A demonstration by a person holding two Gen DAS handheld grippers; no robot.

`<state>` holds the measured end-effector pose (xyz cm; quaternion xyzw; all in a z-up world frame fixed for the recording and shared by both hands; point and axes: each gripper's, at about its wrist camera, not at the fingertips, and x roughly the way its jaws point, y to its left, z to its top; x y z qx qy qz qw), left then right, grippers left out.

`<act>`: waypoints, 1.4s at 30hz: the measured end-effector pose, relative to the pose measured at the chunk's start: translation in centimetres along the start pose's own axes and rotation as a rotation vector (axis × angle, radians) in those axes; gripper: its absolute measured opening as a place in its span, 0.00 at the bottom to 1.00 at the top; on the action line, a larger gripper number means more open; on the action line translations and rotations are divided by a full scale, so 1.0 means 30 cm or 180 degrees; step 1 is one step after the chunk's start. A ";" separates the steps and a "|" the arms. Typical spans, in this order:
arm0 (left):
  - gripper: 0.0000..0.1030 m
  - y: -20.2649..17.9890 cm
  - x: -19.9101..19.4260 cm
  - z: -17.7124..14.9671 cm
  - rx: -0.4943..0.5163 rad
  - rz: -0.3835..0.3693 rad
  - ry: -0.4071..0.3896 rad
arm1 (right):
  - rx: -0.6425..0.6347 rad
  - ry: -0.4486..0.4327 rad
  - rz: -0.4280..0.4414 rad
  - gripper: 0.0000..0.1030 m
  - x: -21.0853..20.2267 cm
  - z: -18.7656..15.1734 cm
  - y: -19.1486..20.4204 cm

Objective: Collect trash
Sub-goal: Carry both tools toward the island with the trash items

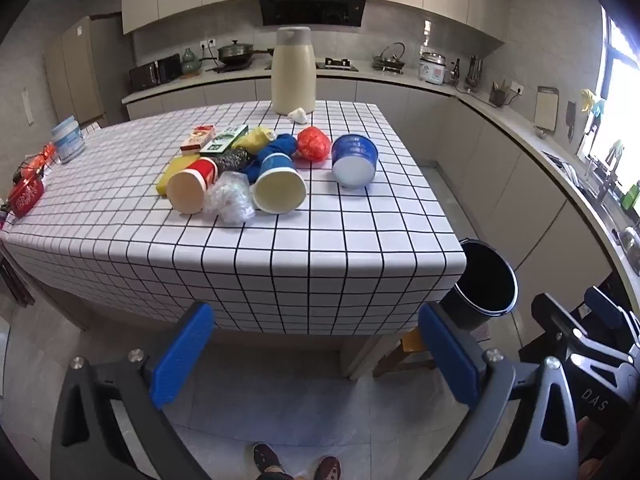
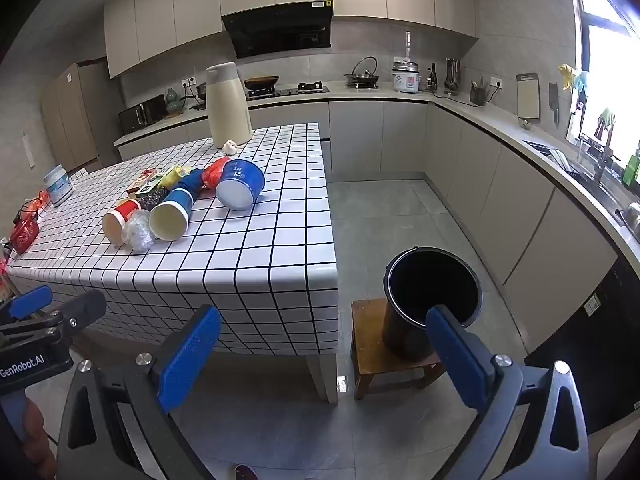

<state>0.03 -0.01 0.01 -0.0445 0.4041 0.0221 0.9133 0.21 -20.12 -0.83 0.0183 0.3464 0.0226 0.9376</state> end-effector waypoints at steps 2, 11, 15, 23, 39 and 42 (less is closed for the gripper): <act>1.00 0.004 0.006 0.006 0.0054 0.0008 0.0009 | 0.0021 -0.0007 0.0012 1.00 -0.001 0.003 -0.004; 1.00 -0.035 -0.016 0.001 0.0137 0.0147 -0.0164 | 0.0009 -0.0031 0.0030 1.00 0.003 0.014 -0.034; 1.00 -0.036 -0.017 0.001 0.0096 0.0163 -0.0168 | 0.0019 -0.0041 0.0031 1.00 0.007 0.017 -0.043; 1.00 -0.043 -0.015 0.000 0.0112 0.0146 -0.0169 | 0.0068 -0.0045 -0.0030 1.00 0.020 0.027 -0.057; 1.00 -0.059 -0.009 -0.005 0.0150 0.0138 -0.0148 | 0.0099 -0.0042 -0.0098 1.00 0.026 0.028 -0.066; 1.00 -0.058 -0.006 -0.003 0.0152 0.0138 -0.0141 | 0.0077 -0.0040 -0.0105 1.00 0.028 0.026 -0.059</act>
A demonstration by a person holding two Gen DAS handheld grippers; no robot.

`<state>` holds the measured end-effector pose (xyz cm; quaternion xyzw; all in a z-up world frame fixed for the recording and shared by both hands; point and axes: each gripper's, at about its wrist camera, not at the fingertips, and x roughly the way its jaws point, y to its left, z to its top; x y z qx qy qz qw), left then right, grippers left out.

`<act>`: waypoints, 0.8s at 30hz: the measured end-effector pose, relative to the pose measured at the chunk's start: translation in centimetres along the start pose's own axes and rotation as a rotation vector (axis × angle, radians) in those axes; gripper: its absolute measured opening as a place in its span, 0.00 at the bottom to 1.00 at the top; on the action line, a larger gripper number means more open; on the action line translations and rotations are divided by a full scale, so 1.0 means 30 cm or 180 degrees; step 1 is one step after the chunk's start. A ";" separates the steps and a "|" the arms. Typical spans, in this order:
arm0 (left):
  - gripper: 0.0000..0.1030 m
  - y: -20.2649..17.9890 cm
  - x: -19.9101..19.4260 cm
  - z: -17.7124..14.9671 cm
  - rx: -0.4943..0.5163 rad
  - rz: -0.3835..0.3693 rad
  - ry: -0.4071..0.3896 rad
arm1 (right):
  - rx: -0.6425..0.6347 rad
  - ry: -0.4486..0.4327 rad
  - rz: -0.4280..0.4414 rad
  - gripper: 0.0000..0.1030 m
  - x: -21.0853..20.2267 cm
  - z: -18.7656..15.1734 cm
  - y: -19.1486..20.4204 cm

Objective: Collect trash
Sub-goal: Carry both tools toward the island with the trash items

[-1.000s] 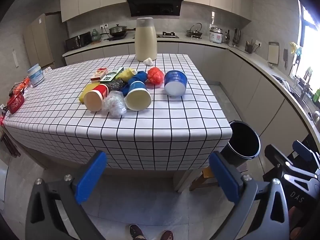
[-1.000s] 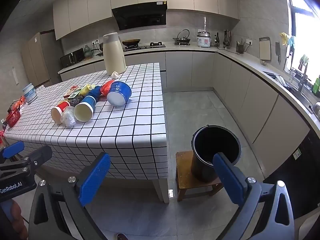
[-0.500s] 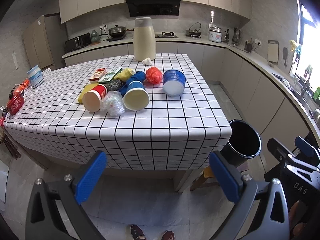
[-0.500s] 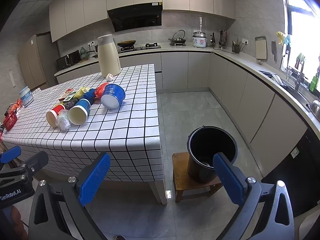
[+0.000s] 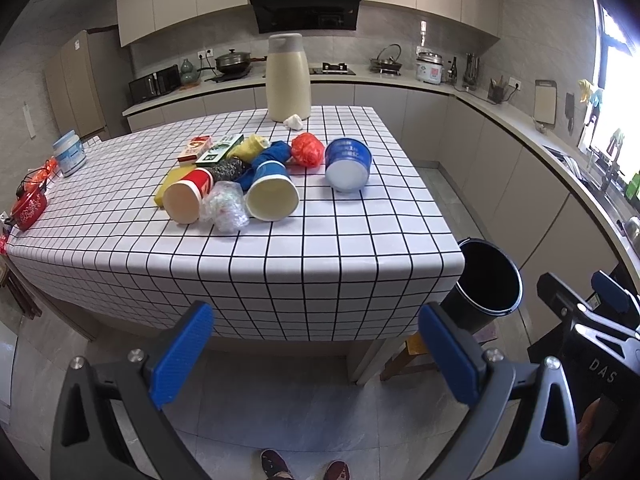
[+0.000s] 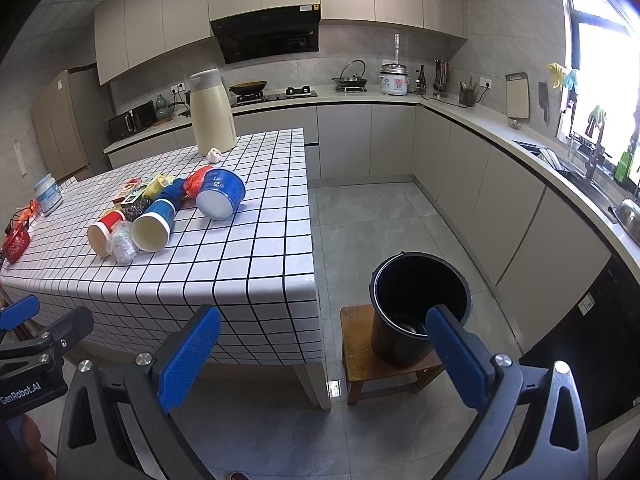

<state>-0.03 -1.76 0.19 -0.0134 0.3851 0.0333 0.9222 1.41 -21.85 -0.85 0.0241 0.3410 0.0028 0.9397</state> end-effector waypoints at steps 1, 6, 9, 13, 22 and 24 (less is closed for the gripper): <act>1.00 0.001 0.000 0.000 0.0000 -0.0005 0.0004 | 0.0000 0.0001 0.0000 1.00 0.001 0.000 0.003; 1.00 0.006 -0.001 -0.004 0.0002 -0.0004 0.0009 | 0.0011 0.0006 -0.0007 1.00 -0.003 -0.003 0.002; 1.00 0.011 -0.004 -0.008 -0.0005 -0.0005 0.0008 | 0.0013 0.0001 -0.0016 1.00 -0.005 -0.003 0.003; 1.00 0.016 -0.005 -0.009 0.0000 -0.0007 -0.0003 | 0.0010 0.0007 -0.0018 1.00 -0.008 -0.007 0.008; 1.00 0.015 -0.010 -0.016 0.0031 -0.0030 -0.0004 | 0.0003 0.0010 -0.0055 1.00 -0.015 -0.012 0.014; 1.00 0.008 -0.008 -0.017 0.0048 -0.0041 0.0009 | 0.0008 0.0018 -0.0074 1.00 -0.013 -0.016 0.010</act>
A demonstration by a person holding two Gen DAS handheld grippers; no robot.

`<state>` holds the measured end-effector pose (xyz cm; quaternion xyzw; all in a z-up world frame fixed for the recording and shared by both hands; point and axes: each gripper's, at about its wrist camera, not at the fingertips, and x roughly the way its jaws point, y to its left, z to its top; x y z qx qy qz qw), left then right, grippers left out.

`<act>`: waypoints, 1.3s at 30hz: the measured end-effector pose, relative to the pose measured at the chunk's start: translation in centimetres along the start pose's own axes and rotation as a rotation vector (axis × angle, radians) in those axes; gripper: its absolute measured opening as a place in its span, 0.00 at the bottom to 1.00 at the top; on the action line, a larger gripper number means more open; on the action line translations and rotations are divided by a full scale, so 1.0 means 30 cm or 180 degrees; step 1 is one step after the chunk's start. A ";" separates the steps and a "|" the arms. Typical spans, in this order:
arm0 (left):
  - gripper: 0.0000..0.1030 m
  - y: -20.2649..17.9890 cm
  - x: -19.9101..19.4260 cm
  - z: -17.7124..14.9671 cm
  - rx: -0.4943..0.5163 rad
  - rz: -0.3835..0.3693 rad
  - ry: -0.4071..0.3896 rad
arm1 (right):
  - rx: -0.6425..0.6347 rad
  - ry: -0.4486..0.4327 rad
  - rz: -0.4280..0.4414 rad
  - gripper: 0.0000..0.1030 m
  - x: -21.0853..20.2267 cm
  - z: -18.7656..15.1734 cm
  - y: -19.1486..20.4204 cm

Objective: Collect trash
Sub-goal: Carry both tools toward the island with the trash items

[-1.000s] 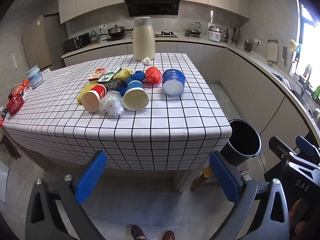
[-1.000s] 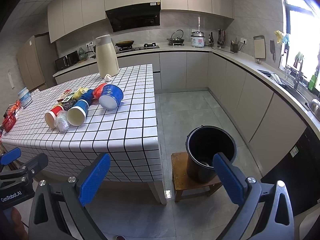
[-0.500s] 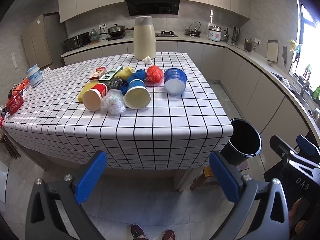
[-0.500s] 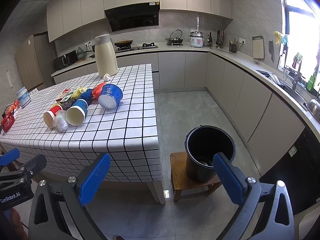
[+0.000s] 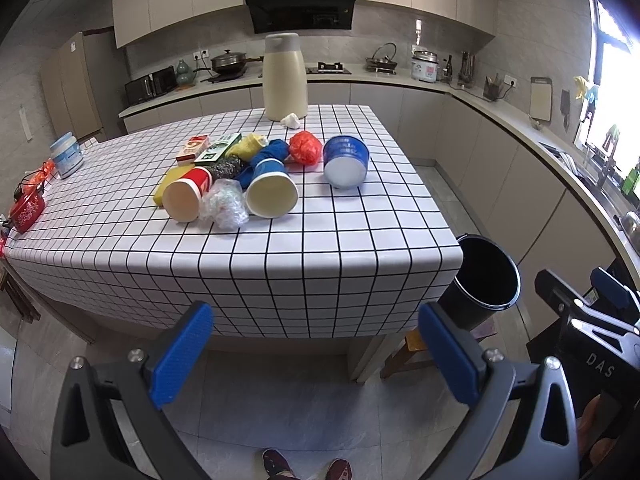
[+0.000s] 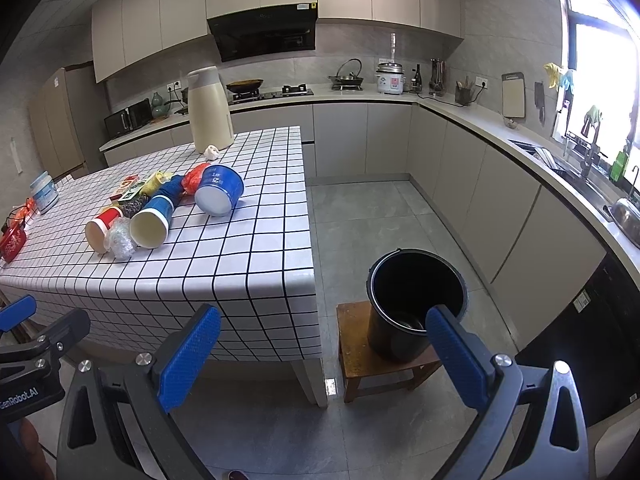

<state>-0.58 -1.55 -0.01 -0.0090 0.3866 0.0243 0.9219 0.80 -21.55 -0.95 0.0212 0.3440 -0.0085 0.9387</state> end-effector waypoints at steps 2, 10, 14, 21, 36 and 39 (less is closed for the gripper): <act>1.00 -0.008 0.002 -0.001 0.0013 -0.0009 0.0012 | 0.0004 0.0009 -0.0028 1.00 0.000 -0.004 -0.002; 1.00 -0.044 0.006 -0.017 0.0089 -0.0098 0.0050 | 0.0034 0.0063 -0.0129 1.00 0.003 -0.030 -0.027; 1.00 -0.072 0.011 -0.024 0.0152 -0.0147 0.0088 | 0.0075 0.0077 -0.0171 1.00 -0.002 -0.041 -0.052; 1.00 -0.110 0.006 -0.041 0.0216 -0.0202 0.0100 | 0.0149 0.0128 -0.0262 1.00 -0.014 -0.070 -0.095; 1.00 -0.115 -0.012 -0.050 0.0200 -0.0168 0.0055 | 0.0176 0.0109 -0.0273 1.00 -0.039 -0.078 -0.103; 1.00 -0.108 -0.011 -0.046 0.0179 -0.0150 0.0046 | 0.0158 0.0099 -0.0251 1.00 -0.037 -0.074 -0.094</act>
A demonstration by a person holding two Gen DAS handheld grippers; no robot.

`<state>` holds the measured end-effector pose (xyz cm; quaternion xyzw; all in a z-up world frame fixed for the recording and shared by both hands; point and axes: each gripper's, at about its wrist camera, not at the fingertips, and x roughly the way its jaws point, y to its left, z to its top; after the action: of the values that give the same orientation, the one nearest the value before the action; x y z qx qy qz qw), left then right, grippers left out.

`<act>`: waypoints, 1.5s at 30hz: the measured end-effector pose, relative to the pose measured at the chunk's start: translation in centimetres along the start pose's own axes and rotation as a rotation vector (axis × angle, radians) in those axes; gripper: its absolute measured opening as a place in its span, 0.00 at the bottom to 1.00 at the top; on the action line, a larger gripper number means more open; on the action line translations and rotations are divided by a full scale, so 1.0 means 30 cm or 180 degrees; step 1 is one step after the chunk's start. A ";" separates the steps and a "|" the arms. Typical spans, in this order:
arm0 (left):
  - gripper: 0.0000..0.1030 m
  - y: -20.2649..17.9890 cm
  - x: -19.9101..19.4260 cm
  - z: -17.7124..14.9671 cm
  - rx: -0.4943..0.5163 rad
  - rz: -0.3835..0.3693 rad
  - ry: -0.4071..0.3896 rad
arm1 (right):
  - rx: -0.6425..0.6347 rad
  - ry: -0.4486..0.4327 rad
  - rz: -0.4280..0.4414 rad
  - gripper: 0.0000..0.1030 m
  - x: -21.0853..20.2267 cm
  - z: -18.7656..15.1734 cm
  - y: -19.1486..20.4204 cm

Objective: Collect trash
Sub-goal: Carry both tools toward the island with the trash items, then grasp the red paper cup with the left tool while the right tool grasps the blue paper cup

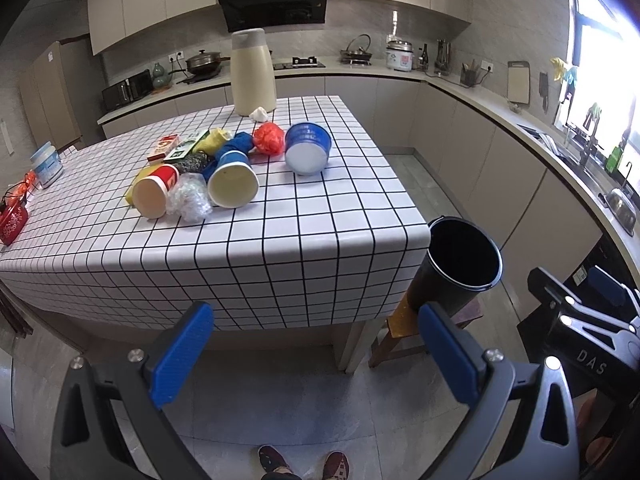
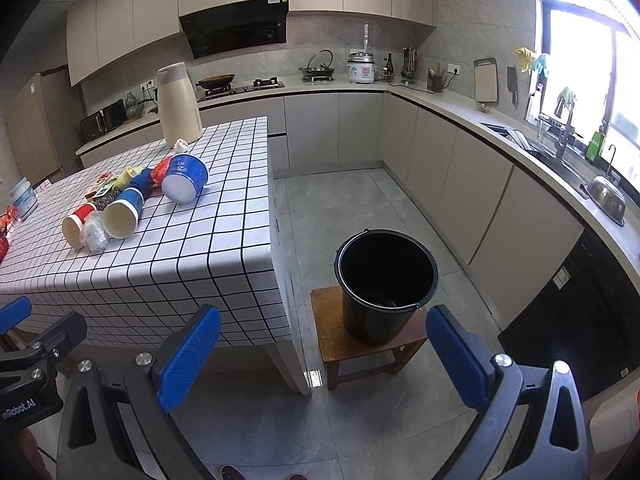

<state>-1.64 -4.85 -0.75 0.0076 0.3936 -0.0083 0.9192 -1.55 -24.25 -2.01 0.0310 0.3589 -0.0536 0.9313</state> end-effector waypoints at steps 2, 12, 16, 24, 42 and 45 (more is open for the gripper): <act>1.00 0.008 0.003 0.003 -0.0010 0.0016 -0.0005 | -0.0009 -0.0008 0.0014 1.00 0.001 0.003 0.005; 1.00 0.040 0.014 0.023 -0.0069 0.0086 -0.0039 | -0.0063 -0.0063 0.0112 1.00 0.028 0.032 0.036; 1.00 0.067 0.028 0.034 -0.0094 0.0158 -0.0051 | -0.0099 -0.0109 0.0175 1.00 0.042 0.051 0.059; 1.00 0.212 0.076 0.065 -0.0316 0.0367 -0.0033 | -0.0173 -0.0132 0.0465 1.00 0.114 0.106 0.154; 0.94 0.688 0.386 0.295 -0.0620 0.0578 0.0086 | -0.0451 0.0049 0.1010 0.87 0.447 0.334 0.686; 0.93 0.748 0.437 0.336 -0.0622 0.0530 0.0122 | -0.0484 0.0126 0.1070 0.84 0.507 0.370 0.785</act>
<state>15.17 17.24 -3.12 -0.0492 0.4079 0.1065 0.9054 19.93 -3.12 -3.55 0.0211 0.3699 0.1307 0.9196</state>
